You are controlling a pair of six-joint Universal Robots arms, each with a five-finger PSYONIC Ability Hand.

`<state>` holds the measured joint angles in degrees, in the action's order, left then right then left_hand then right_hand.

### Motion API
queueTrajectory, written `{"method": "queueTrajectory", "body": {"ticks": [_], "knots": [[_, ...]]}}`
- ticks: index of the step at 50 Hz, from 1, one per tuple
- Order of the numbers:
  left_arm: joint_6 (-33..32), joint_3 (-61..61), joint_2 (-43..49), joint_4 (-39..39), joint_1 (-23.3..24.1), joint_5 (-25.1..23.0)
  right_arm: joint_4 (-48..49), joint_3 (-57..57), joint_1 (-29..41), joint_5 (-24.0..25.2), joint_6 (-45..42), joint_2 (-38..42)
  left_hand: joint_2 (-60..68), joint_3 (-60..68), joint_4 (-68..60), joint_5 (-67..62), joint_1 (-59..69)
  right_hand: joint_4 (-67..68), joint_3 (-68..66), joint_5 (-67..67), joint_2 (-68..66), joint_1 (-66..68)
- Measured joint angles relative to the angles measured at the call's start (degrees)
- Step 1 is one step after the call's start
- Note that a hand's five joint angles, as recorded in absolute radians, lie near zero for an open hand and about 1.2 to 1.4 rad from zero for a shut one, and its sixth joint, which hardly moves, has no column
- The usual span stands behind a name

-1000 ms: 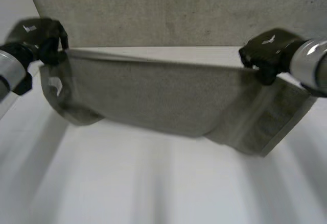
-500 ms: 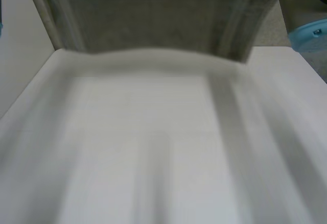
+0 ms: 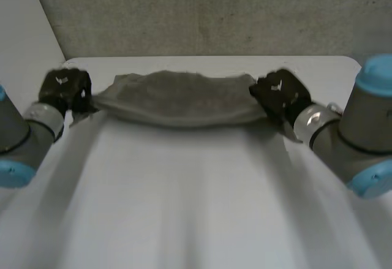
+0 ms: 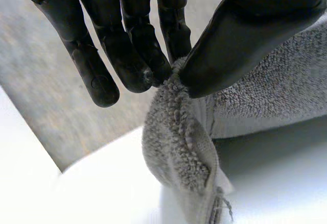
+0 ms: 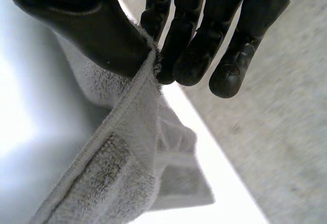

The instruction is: Fold the towel.

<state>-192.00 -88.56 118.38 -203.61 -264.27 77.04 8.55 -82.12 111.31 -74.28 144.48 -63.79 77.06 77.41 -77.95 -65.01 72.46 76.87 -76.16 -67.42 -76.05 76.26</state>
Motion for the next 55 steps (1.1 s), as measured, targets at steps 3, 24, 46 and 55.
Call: {"method": "queueTrajectory", "body": {"ticks": [3, 24, 46, 55], "knots": [[-2.90, -3.14, -0.09, -0.68, -0.14, -1.50, 2.05, -3.18, -0.39, -0.34, -0.07, 0.73, 0.00, 0.00, 0.00, 0.00, 0.00, 0.00, 0.00, 0.00, 0.00, 0.00], [-4.53, -10.24, -11.99, -0.02, -0.20, -3.83, -3.89, -11.19, -2.81, -4.82, 1.27, -7.63, 0.00, 0.00, 0.00, 0.00, 0.00, -9.88, 9.76, 10.95, 9.50, -9.81], [-4.24, -10.40, -9.61, 0.04, -2.36, -3.57, -4.49, -12.67, -5.22, -11.38, 7.23, -3.74, 0.00, 0.00, 0.00, 0.00, 0.00, -17.59, 16.97, 18.31, 16.58, -17.22], [-3.45, -10.84, -10.28, 0.63, -2.13, -3.51, -4.62, -12.95, -5.73, -10.59, 7.39, -4.60, 0.00, 0.00, 0.00, 0.00, 0.00, -0.21, 0.04, 0.81, 0.34, -0.28]]}}
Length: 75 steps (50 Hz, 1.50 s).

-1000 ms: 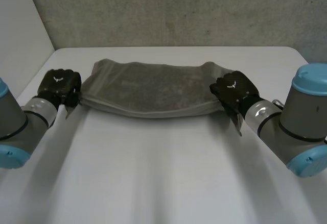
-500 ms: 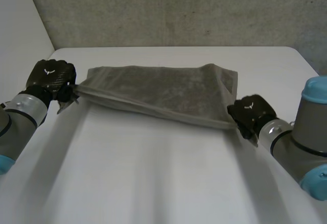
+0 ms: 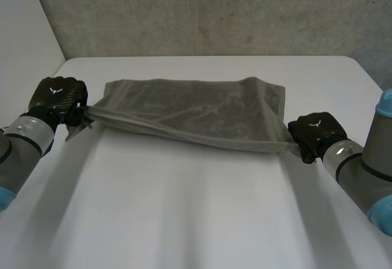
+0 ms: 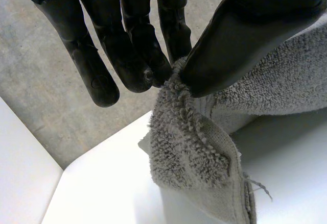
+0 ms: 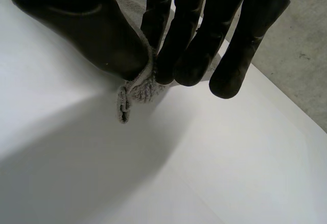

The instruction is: Fold the towel.

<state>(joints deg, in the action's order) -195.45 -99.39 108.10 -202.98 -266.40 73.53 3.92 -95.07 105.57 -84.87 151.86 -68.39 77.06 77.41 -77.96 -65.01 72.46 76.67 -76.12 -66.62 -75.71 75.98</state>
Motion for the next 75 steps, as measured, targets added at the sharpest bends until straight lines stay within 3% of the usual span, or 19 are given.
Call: {"method": "queueTrajectory", "body": {"ticks": [6, 11, 17, 26, 32, 38, 48, 53, 69, 70, 73, 74, 75], "knots": [[2.10, -0.04, -2.17, 1.60, -0.05, -0.06, -1.59, 1.15, -0.67, 0.09, 0.24, -1.74, 0.00, 0.00, 0.00, 0.00, 0.00, 0.00, -0.02, 0.00, 0.00, 0.00], [3.76, 0.42, -7.63, 4.52, -0.20, -0.20, -6.29, 4.87, -3.80, 0.96, 0.19, -10.64, 0.00, 0.00, 0.00, 0.00, 0.00, 0.00, -0.02, 0.00, -0.09, 0.00], [4.08, 1.49, -15.98, 9.88, -0.21, -0.20, -16.26, 13.04, -8.75, 6.74, -0.33, -18.43, 0.00, 0.00, 0.00, 0.00, 0.00, 0.00, -0.02, -0.01, -0.34, 0.01], [3.92, 2.03, -20.85, 13.83, -0.25, -0.25, -25.48, 19.89, -12.44, 11.09, -2.81, -19.08, 0.00, 0.01, 0.00, 0.00, 0.00, 0.00, -0.03, -0.01, -0.34, 0.01], [3.60, 3.60, -15.63, 13.86, -0.22, -0.29, -25.61, 22.31, -12.42, 10.84, -5.92, -13.61, 0.00, 0.01, 0.00, 0.00, 0.00, 0.00, -0.21, -0.01, -0.34, 0.01], [3.44, 9.67, -4.11, 13.69, 0.16, -0.03, -24.12, 28.12, -9.55, 8.69, -6.68, -3.46, 0.00, 0.01, 0.00, 0.00, 0.00, 0.00, -0.21, -0.01, -0.34, 0.01], [3.49, 28.61, 15.92, 13.98, 2.16, 0.63, -21.00, 45.69, -3.42, -0.40, -7.09, 15.91, 0.00, 0.01, 0.00, 0.00, 0.00, 0.00, -0.22, -0.01, -0.34, 0.01], [3.50, 38.39, 23.61, 14.14, 3.27, 0.71, -20.33, 54.25, -2.85, -2.70, -6.99, 23.75, 0.00, 0.01, 0.00, 0.00, 0.00, 0.00, -0.21, -0.01, -0.34, 0.01], [3.41, 55.58, 39.24, 14.63, 4.42, 1.06, -19.20, 68.19, -1.08, -5.24, -6.96, 37.59, -0.74, -0.76, 0.90, 0.30, -0.06, 0.00, -0.21, -0.02, -0.34, 0.01], [3.41, 56.21, 39.82, 14.62, 4.51, 1.18, -18.73, 68.52, -1.05, -5.46, -6.98, 38.09, -5.26, -5.34, 5.78, 3.72, -2.68, 0.00, -0.22, -0.02, -0.34, 0.01], [3.45, 57.69, 41.16, 14.62, 4.85, 1.42, -17.36, 68.84, -1.03, -6.11, -7.01, 39.10, -33.96, -33.49, 34.54, 32.22, -29.38, -0.42, 0.20, -0.18, 0.49, -0.87], [3.46, 57.83, 41.29, 14.63, 4.91, 1.45, -17.16, 68.84, -1.02, -6.19, -7.01, 39.20, -37.40, -35.73, 36.80, 34.58, -32.85, -2.90, 2.57, 2.42, 2.43, -2.73], [3.47, 58.14, 41.54, 14.62, 5.10, 1.50, -16.76, 68.79, -1.00, -6.42, -7.01, 39.39, -49.62, -48.88, 48.90, 47.39, -45.33, -12.63, 12.15, 12.58, 12.34, -12.22]]}}
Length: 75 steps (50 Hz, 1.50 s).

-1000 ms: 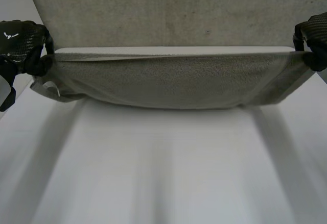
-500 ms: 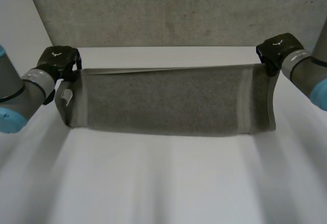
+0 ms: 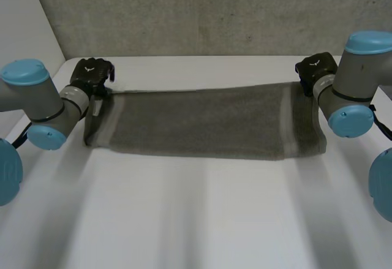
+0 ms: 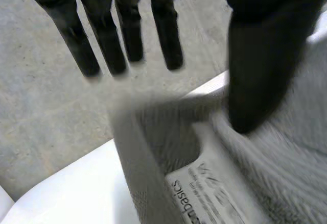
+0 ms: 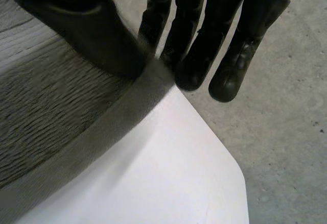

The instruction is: Fold the towel.

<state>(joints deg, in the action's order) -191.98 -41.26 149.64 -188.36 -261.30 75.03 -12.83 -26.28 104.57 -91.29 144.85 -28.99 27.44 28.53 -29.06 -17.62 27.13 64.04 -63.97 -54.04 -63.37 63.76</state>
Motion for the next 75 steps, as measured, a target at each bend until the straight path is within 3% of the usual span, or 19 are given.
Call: {"method": "queueTrajectory", "body": {"ticks": [3, 6, 12, 19, 29, 39, 47, 56, 59, 62, 64, 75], "knots": [[0.06, 0.33, 0.17, 0.05, 0.54, 0.10, 0.77, -0.28, 0.18, -0.55, 0.09, 0.22, -12.65, -13.12, 13.37, 13.97, -12.18, -28.27, 29.64, 30.22, 30.55, -29.73], [0.18, 0.34, -0.12, 0.25, 1.03, 0.21, 1.02, -0.50, 0.46, -1.02, 0.31, -0.13, -13.13, -13.74, 13.92, 14.26, -12.22, -47.38, 47.54, 49.77, 48.05, -46.94], [0.60, -0.39, -2.74, 1.84, 1.85, 0.64, 1.00, -1.82, 1.59, -1.57, 1.48, -3.14, -13.22, -13.75, 13.92, 14.26, -12.22, -49.40, 49.92, 50.76, 49.72, -50.09], [1.92, -5.22, -9.54, 4.19, 2.21, 0.79, 0.93, -9.82, 2.44, -0.74, 6.22, -12.34, -13.28, -13.75, 13.92, 14.26, -12.22, -49.40, 49.92, 50.77, 49.72, -50.09], [1.73, -22.40, -20.24, 2.29, 1.59, 0.16, 0.81, -33.21, 1.78, 4.20, 6.76, -27.15, -13.27, -13.74, 13.91, 14.18, -12.22, -49.40, 49.93, 50.76, 49.72, -50.10], [-2.68, -32.19, -21.38, -1.34, -1.81, 0.07, 4.84, -49.18, -0.27, 5.84, 3.69, -29.69, -13.27, -13.74, 13.91, 14.13, -12.22, -49.32, 49.79, 50.61, 49.55, -49.77], [-9.98, -34.73, -19.79, -2.02, -3.37, 0.40, 12.24, -53.75, -2.67, 6.34, 3.60, -27.78, -13.27, -13.74, 13.92, 14.13, -12.22, -41.44, 41.55, 40.75, 41.21, -41.95], [-11.12, -35.06, -19.01, -2.13, -3.38, 0.71, 14.18, -53.43, -3.70, 6.27, 3.49, -23.61, -13.27, -13.74, 13.92, 14.14, -12.22, -35.49, 35.65, 35.00, 35.29, -35.94], [-10.88, -35.28, -19.38, -2.12, -3.32, 0.73, 14.16, -52.89, -4.18, 6.26, 3.39, -22.20, -13.27, -13.74, 13.92, 14.14, -12.22, -21.21, 21.11, 20.85, 20.20, -20.36], [-10.68, -35.71, -20.17, -2.11, -3.24, 0.74, 14.04, -52.31, -4.95, 6.22, 2.95, -21.11, -13.27, -13.74, 13.92, 14.15, -12.22, 5.30, -5.68, -5.86, -6.49, 4.94], [-10.62, -36.03, -20.71, -2.10, -3.20, 0.74, 14.00, -52.11, -5.52, 6.12, 2.59, -20.96, -13.27, -13.74, 13.92, 14.15, -12.22, 11.21, -10.90, -11.66, -10.52, 10.42], [-10.51, -38.98, -24.84, -2.10, -3.15, 0.63, 13.11, -50.83, -12.89, 6.12, -0.55, -26.42, -13.27, -13.74, 13.91, 14.25, -12.22, 12.36, -11.46, -12.26, -10.52, 11.06]]}}
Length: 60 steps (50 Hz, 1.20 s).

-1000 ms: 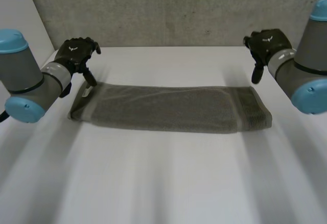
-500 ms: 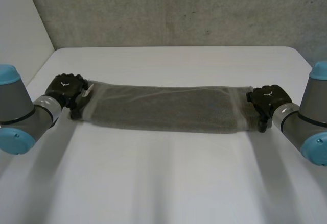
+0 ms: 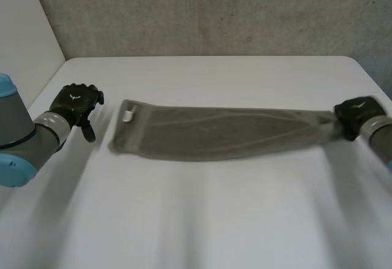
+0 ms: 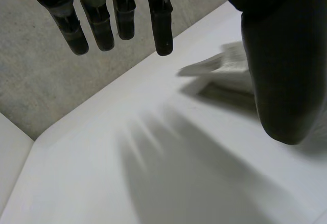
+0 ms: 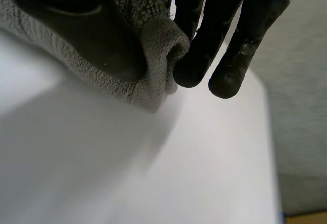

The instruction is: Fold the towel.

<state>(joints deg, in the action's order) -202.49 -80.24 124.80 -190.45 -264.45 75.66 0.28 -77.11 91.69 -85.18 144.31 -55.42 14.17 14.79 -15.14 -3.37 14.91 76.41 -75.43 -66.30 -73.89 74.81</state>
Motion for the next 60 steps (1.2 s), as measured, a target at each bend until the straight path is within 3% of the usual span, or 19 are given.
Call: {"method": "queueTrajectory", "body": {"ticks": [5, 11, 21, 24, 28, 32, 39, 46, 54, 60], "knots": [[0.00, -1.41, -1.94, 0.00, 0.01, -0.06, -1.59, 6.00, -3.02, -0.12, -4.97, -2.07, 0.00, 0.00, 0.00, 0.00, 0.00, 0.00, 0.00, 0.00, 0.00, 0.04], [-0.01, -2.32, -3.44, 0.00, 0.25, -0.03, -5.68, 16.76, -0.19, -0.59, -6.72, -2.23, 0.00, 0.00, 0.00, 0.00, 0.00, 0.00, 0.00, 0.00, 0.00, 0.04], [2.92, -3.35, -5.91, -0.01, 0.79, 0.00, -9.79, 31.41, 24.49, -0.89, -5.05, 2.60, 0.00, 0.00, 0.00, 0.00, 0.00, 0.01, -0.62, 0.00, -0.43, 0.04], [4.34, -3.51, -6.38, -0.01, 0.88, -0.02, -9.74, 33.01, 32.07, -0.86, -5.23, 6.11, 0.00, 0.00, 0.00, 0.00, 0.00, -17.10, 15.94, 17.53, 15.83, -16.23], [5.80, -3.71, -6.70, 0.00, 1.14, -0.02, -9.58, 34.01, 40.23, -1.25, -6.31, 11.67, 0.00, 0.00, 0.00, 0.00, 0.00, -54.24, 53.39, 56.78, 53.90, -53.52], [6.19, -3.86, -6.74, 0.00, 1.52, -0.04, -9.48, 33.57, 43.01, -2.91, -8.04, 14.75, 0.00, 0.00, 0.00, 0.00, 0.00, -62.00, 61.42, 63.09, 60.44, -61.36], [6.14, -3.66, -6.52, -0.01, 2.18, -0.14, -9.49, 29.21, 40.61, -6.06, -9.62, 14.61, 0.00, 0.00, 0.00, 0.00, 0.00, -62.00, 61.42, 63.09, 60.44, -61.68], [6.08, -2.56, -5.85, -0.27, 4.10, -0.17, -7.80, 17.72, 33.62, -6.48, -6.99, 7.27, 0.00, 0.00, 0.00, 0.00, 0.00, -62.00, 61.42, 63.09, 60.44, -61.69], [6.13, -2.15, -5.48, -0.63, 7.95, -0.29, -3.92, 1.67, 26.06, -3.30, 1.05, -1.79, 0.00, 0.00, 0.00, -0.01, 0.00, -61.37, 60.77, 62.16, 59.45, -60.48], [6.05, -2.04, -4.99, -1.26, 11.03, -0.30, -2.25, -5.95, 22.79, 0.19, 5.39, -4.01, 0.00, 0.00, 0.00, 0.00, 0.00, -47.40, 46.45, 46.76, 44.72, -46.40]]}}
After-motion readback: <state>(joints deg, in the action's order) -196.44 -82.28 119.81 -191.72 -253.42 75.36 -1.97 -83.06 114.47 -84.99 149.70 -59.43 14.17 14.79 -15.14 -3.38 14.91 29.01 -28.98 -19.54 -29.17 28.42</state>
